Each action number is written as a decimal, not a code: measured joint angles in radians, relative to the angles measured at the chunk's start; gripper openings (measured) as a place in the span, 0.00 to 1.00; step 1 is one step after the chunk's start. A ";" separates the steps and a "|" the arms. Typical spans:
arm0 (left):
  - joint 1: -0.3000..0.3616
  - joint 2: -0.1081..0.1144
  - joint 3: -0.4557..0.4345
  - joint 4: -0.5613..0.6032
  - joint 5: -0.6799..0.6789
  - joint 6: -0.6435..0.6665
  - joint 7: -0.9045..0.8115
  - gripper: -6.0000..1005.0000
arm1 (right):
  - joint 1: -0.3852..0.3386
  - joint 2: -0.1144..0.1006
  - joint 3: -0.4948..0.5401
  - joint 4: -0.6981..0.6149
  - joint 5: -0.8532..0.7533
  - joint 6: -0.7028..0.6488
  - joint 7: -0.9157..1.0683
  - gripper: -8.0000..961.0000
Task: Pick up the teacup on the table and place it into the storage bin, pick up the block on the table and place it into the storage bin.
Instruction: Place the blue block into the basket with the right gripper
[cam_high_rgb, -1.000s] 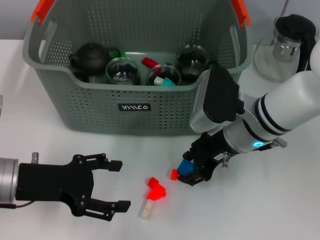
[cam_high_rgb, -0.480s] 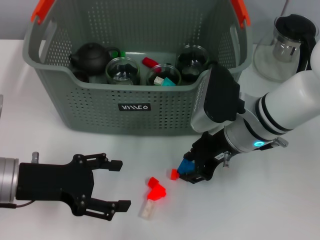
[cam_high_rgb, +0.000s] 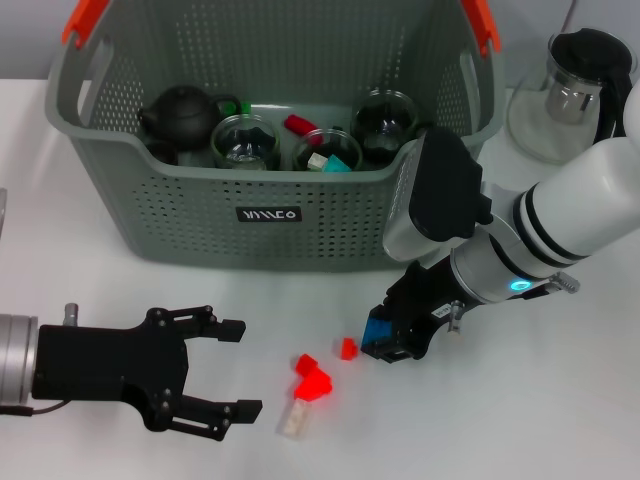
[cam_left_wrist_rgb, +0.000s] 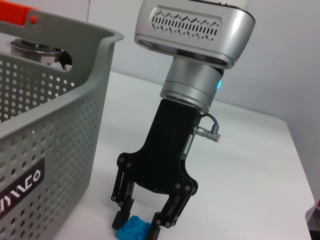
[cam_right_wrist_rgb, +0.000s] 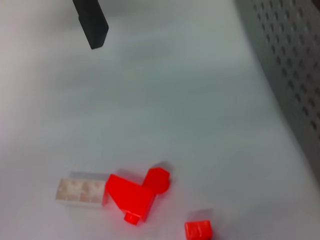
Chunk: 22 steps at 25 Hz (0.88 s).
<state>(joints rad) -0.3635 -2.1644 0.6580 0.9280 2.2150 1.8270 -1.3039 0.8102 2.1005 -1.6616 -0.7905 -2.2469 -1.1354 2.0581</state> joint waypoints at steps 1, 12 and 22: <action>0.000 0.000 0.000 0.000 0.000 0.000 0.000 0.94 | 0.000 -0.001 0.002 -0.001 -0.001 -0.003 0.002 0.45; 0.006 0.000 -0.013 0.000 0.000 0.009 0.000 0.94 | -0.114 -0.004 0.156 -0.320 -0.061 -0.286 0.014 0.45; 0.000 0.000 -0.025 0.000 -0.001 0.011 0.007 0.94 | -0.074 -0.001 0.430 -0.672 0.174 -0.542 0.027 0.45</action>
<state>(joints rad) -0.3638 -2.1644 0.6334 0.9281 2.2144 1.8379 -1.2972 0.7366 2.0991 -1.2320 -1.4628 -2.0724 -1.6776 2.0850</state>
